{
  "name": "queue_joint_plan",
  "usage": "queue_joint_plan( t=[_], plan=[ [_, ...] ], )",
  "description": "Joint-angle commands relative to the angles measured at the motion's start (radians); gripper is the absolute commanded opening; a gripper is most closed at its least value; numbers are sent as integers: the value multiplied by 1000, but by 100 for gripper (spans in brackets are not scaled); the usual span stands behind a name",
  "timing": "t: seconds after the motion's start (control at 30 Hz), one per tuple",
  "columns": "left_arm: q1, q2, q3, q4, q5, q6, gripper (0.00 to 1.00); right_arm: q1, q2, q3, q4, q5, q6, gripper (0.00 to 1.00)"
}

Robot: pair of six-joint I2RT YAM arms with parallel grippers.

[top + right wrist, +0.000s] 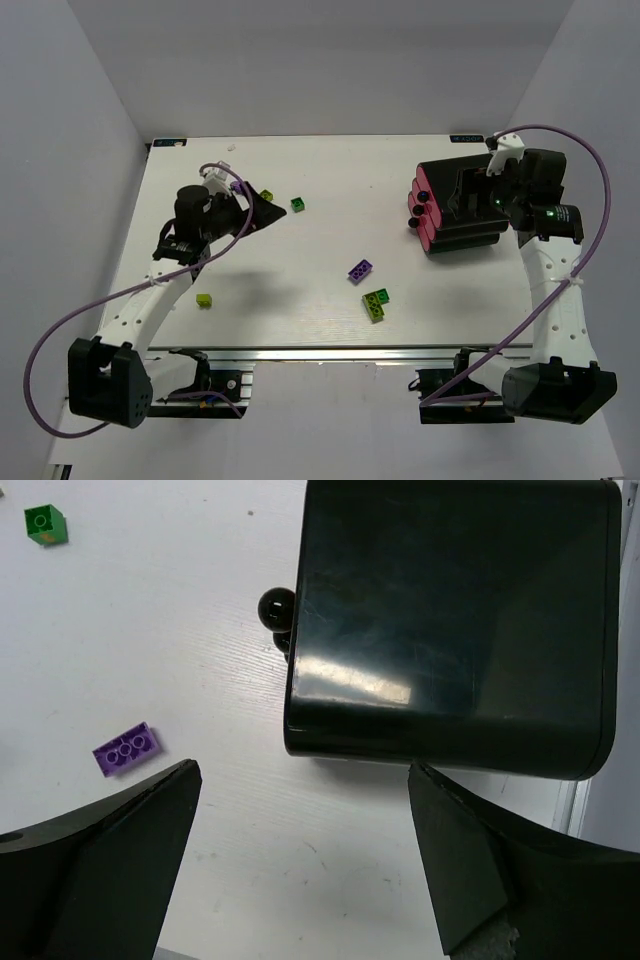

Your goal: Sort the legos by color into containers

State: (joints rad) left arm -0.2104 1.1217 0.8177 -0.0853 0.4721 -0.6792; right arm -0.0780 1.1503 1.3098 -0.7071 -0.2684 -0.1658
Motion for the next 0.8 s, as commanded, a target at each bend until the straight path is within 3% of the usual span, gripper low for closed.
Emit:
queue_joint_plan(
  t=[0.0,0.13,0.3,0.53,0.6,0.67,0.73,0.77],
  plan=[
    [-32,47,50,76,83,-49,98,3,-15,65,-2,-58,-53,89],
    [-107,151,142,134,88,-52,98,9,-40,66,-25,-221,-309,89],
    [-188,302,257,125,68,-14,90,30,-31,91,-64,-265,-438,89],
    [-296,493,460,98,30,122,51,44,72,172,-133,-244,-388,89],
    [-326,533,526,105,33,150,46,41,89,178,-141,-300,-396,89],
    [-346,592,567,123,39,196,46,46,104,189,-100,-304,-329,89],
    [-382,636,610,154,34,228,54,44,129,212,-77,-321,-279,88],
    [-392,648,617,173,24,262,58,46,135,232,-42,-301,-221,81]
  ],
)
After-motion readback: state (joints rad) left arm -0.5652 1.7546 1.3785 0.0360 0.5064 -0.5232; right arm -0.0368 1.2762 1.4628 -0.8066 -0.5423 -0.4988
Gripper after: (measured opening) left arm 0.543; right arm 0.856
